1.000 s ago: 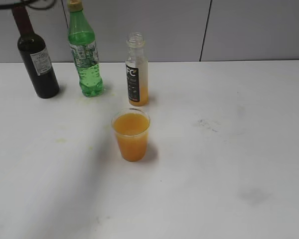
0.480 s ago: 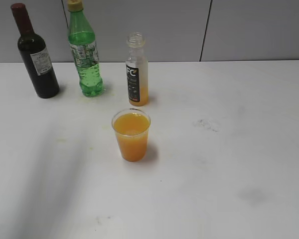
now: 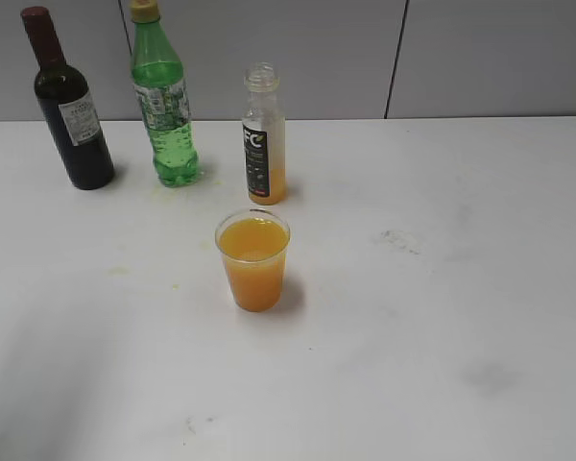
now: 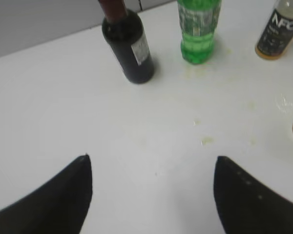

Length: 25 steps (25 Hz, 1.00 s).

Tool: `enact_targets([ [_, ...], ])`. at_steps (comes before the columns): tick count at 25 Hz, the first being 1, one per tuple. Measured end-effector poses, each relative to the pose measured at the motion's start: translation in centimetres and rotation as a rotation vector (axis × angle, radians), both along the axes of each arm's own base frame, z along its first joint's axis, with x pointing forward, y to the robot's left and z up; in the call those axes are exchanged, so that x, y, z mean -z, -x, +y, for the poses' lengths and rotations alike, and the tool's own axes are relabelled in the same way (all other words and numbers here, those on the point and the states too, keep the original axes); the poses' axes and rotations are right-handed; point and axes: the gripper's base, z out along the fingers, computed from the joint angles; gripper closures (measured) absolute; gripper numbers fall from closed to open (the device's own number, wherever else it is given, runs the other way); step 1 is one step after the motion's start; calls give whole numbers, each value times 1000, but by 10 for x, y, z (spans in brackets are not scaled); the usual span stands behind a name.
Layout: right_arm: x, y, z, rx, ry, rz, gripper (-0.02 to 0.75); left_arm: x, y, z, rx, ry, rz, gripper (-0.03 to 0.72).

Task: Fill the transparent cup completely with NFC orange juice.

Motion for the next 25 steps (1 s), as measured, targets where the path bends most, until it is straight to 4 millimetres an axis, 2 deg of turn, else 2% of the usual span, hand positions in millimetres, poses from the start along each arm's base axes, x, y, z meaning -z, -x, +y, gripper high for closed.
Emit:
enact_targets([
  [11, 0, 0, 0, 0, 0, 0, 237, 68, 89, 19, 12, 33, 124, 94],
  [18, 0, 0, 0, 0, 0, 0, 237, 101, 148, 30, 27, 129, -11, 94],
  [20, 0, 0, 0, 0, 0, -1, 237, 105, 163, 33, 31, 150, -73, 94],
  [25, 0, 0, 0, 0, 0, -1, 237, 101, 189, 40, 42, 190, -228, 94],
])
